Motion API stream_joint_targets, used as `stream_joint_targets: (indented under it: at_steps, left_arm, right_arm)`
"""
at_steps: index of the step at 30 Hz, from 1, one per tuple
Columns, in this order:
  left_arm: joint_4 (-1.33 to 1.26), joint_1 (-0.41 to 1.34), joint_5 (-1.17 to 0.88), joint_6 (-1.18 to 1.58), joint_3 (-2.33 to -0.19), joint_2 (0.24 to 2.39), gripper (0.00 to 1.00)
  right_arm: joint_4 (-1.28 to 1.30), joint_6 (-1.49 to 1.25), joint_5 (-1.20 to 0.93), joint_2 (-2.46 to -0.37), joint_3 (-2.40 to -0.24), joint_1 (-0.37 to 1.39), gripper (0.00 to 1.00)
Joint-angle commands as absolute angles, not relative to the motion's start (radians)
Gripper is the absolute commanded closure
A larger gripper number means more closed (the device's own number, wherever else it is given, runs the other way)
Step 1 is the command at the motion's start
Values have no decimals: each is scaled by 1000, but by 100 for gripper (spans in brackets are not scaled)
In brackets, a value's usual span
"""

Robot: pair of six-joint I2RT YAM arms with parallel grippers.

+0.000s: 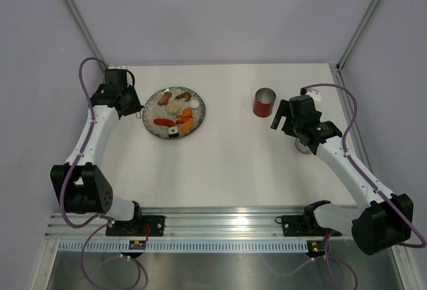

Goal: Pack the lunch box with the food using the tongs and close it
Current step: Pick up the clamp at the center of the board, then move the packing box to the center of the board.

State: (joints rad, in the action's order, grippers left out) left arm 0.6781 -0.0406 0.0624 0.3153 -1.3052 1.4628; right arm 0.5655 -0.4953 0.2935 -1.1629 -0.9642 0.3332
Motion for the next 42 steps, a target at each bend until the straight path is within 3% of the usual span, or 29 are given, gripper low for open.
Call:
stream_joint_targets:
  at_steps: [1,6,19,31,36,42]
  left_arm:
    - [759,75,6,278,-1252,1389,98]
    - [767,300,26,296,-1167,1333,97]
    - [913,353,-23,245,-1298,1422,89]
    - [933,359,-52,238,-1279,1359,89]
    - [956,367,-58,221,-1269,1312,89]
    - [942,368,-81,210,-1236,1275,87]
  right_arm:
    - [554,-508,290,-1134,-965,331,1]
    - [554,-509,299,-1118,-959,331,1]
    - [597,-485,366,-1182,-1034,330,1]
    - [721,-552,86,-1811,-1599,-37,1]
    - [814,-640,65,-2096,-1856,-63,0]
    - [847,-710,-55,-2267,-2045,-58,0]
